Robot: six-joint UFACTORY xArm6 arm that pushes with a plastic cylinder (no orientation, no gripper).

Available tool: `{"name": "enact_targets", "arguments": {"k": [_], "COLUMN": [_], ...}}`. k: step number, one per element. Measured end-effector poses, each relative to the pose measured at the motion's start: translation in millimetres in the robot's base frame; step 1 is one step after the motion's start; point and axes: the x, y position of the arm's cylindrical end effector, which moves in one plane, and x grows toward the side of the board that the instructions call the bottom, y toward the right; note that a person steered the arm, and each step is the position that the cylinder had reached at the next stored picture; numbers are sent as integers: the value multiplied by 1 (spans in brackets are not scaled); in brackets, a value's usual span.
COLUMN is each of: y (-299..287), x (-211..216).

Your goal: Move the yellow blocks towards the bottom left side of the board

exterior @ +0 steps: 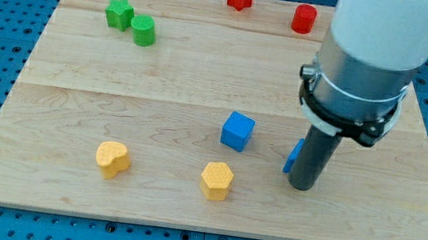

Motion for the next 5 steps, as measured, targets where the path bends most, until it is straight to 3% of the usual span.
{"name": "enact_targets", "arguments": {"k": [1,2,4,5], "y": [-5,-13,-121,-113], "x": [-17,-8,15,46]}}
